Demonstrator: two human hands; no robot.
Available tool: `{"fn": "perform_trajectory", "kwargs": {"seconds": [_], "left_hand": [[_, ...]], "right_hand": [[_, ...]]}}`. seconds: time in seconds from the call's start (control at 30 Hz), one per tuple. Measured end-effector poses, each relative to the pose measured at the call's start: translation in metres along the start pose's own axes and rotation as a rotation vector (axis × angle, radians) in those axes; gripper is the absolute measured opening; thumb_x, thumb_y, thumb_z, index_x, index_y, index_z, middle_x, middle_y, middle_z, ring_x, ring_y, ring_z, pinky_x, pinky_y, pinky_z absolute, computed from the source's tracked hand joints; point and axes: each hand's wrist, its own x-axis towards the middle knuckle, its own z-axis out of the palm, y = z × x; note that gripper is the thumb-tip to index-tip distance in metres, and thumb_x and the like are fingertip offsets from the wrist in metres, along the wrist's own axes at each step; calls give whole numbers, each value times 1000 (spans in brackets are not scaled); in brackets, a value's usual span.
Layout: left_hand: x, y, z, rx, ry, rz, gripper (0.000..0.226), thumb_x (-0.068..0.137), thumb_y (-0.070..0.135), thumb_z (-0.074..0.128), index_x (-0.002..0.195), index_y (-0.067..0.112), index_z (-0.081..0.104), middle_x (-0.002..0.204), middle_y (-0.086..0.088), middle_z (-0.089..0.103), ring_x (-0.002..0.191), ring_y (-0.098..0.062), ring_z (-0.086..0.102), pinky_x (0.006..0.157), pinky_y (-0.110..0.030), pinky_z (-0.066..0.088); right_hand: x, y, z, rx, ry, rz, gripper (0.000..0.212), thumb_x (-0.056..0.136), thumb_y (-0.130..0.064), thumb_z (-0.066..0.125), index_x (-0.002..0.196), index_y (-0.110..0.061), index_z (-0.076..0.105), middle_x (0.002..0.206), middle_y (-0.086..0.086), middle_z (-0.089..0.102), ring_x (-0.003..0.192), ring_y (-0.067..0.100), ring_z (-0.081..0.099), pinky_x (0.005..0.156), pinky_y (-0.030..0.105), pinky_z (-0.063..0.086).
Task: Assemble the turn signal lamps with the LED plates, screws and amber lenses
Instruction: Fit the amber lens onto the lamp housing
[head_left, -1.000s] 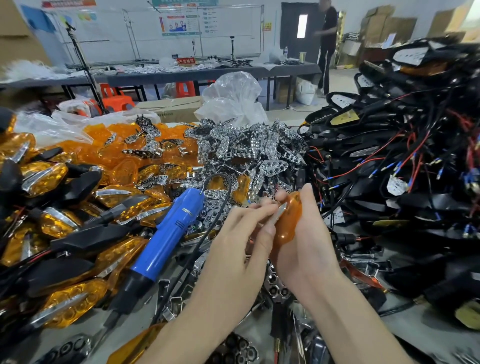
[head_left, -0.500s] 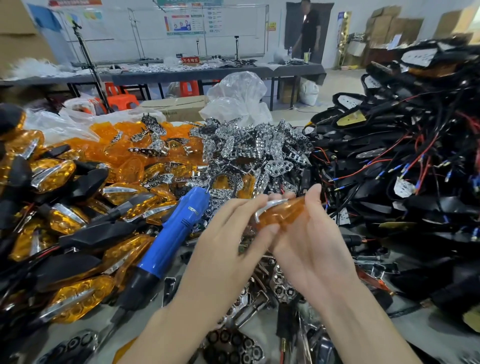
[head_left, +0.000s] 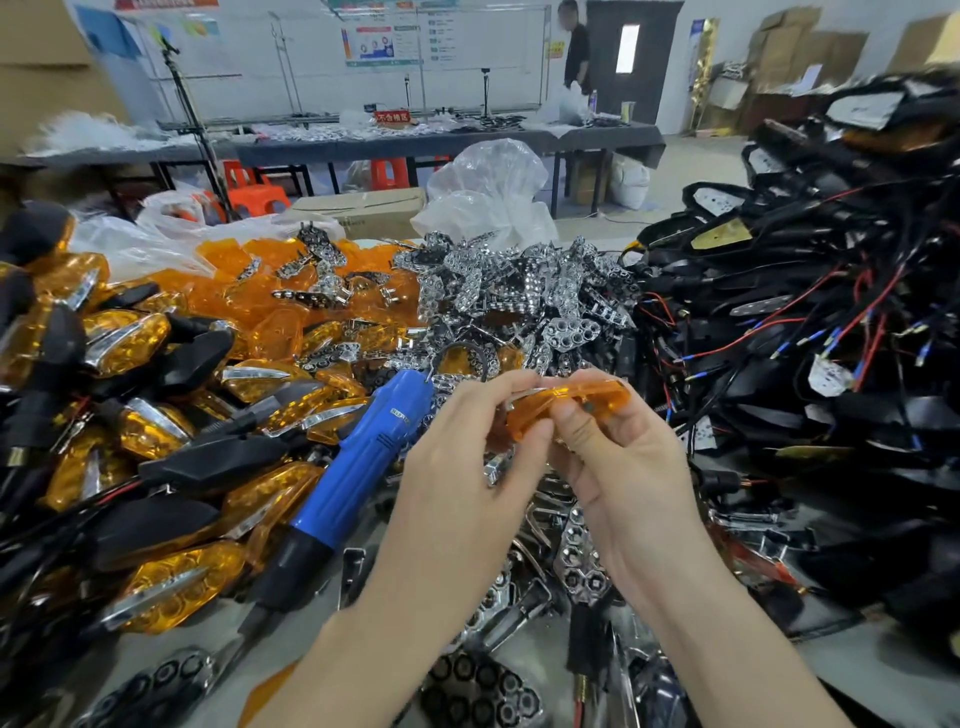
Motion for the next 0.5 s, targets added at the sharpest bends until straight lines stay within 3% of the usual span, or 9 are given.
{"fn": "perform_trajectory", "kwargs": {"seconds": [0.1, 0.27, 0.37, 0.5], "left_hand": [[-2, 0, 4, -40, 36, -86, 22, 96, 26, 62, 117, 32, 64, 104, 19, 66, 98, 2, 62, 82, -9, 46], [-1, 3, 2, -169, 29, -232, 16, 96, 24, 60, 104, 37, 65, 94, 21, 70, 88, -1, 66, 75, -14, 51], [0, 5, 1, -234, 8, -297, 15, 96, 22, 61, 104, 33, 68, 91, 18, 72, 85, -3, 68, 74, -15, 53], [1, 5, 1, -215, -9, -303, 18, 97, 23, 58, 108, 32, 69, 91, 18, 72, 87, -3, 68, 74, -16, 53]], "right_hand": [[-2, 3, 1, -38, 7, -30, 36, 106, -7, 54, 91, -33, 73, 86, -13, 76, 83, 4, 72, 72, 20, 57], [-4, 8, 1, -58, 6, -48, 16, 106, -11, 58, 108, -17, 72, 96, -4, 78, 92, 12, 74, 78, 25, 60], [-4, 8, 1, -100, 36, -80, 15, 104, -11, 61, 101, -22, 72, 86, -12, 76, 79, 1, 71, 68, 14, 54], [-2, 12, 1, -128, 37, -122, 18, 104, -15, 63, 100, -30, 71, 91, -9, 77, 82, 5, 72, 69, 14, 54]]}}
